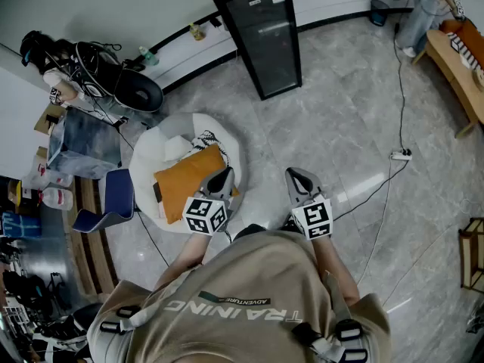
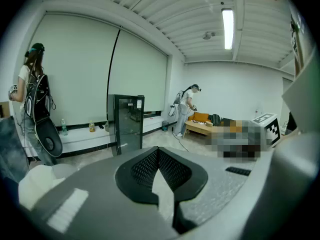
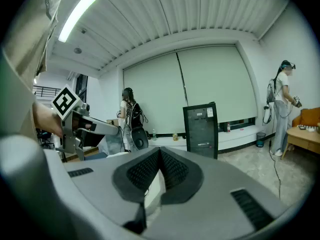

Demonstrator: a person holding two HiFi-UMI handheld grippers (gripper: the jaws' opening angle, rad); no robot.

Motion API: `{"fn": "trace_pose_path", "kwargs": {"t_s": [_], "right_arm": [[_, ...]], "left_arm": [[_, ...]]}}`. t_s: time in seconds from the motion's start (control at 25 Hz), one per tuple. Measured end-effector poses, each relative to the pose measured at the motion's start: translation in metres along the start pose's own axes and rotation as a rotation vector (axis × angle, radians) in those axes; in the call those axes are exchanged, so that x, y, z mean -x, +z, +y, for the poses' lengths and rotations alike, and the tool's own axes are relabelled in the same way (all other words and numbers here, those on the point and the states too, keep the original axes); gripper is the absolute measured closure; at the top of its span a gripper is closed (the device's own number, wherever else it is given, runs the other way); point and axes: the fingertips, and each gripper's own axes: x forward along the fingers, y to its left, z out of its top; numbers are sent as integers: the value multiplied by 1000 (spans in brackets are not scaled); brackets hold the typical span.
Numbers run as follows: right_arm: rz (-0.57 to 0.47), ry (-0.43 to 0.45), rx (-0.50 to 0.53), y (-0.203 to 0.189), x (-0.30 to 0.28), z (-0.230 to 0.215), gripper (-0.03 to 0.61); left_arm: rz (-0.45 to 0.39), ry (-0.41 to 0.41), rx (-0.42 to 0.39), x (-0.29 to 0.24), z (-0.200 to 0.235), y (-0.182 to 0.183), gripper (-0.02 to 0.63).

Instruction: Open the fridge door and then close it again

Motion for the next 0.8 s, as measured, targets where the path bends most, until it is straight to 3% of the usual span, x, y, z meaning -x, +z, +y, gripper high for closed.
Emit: {"fn": "trace_pose_path", "kwargs": {"t_s": [0.48,0.8], "right_arm": [[-25,30,17,9,-37,-12,583],[29,34,-13,0,-61,-33,583]], "left_arm": [[3,69,41,-13,33,4,613],[24,81,50,-21,40,8,614]]}}
